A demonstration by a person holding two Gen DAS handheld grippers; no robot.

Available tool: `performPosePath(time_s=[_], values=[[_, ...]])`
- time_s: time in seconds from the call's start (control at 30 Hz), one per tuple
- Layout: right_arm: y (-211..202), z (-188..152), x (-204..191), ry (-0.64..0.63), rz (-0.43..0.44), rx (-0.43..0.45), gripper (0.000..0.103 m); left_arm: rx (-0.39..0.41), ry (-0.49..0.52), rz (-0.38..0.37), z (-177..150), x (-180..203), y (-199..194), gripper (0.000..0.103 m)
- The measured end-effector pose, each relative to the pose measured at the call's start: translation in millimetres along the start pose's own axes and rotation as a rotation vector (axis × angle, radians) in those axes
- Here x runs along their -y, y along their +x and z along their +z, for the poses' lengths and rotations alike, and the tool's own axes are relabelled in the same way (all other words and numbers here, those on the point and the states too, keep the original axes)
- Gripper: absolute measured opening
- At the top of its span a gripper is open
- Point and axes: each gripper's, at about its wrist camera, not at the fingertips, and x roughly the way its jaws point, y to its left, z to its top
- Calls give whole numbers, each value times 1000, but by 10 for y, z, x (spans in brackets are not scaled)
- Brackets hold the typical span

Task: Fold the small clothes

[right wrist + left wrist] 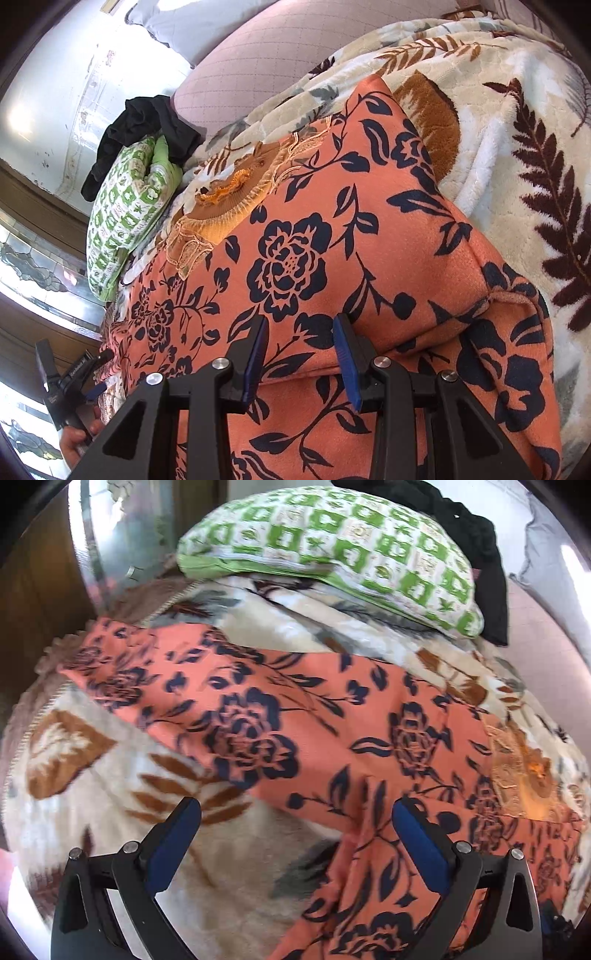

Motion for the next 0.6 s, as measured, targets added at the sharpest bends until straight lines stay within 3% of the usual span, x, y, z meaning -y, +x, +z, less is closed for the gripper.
performPosePath(time_s=[0.07, 0.27, 0.3, 0.43, 0.6], values=[[2, 4, 3, 1, 3, -1, 40, 19, 33, -25, 21, 98, 43, 96], [0, 1, 9, 1, 10, -2, 40, -35, 85, -108, 86, 265, 184, 40], [-2, -1, 10, 1, 11, -2, 40, -40, 93, -117, 86, 287, 178, 36], [-3, -4, 16, 1, 9, -1, 40, -31, 165, -118, 52, 427, 71, 36], [-8, -20, 14, 4, 8, 2, 40, -74, 223, -132, -52, 477, 94, 37]])
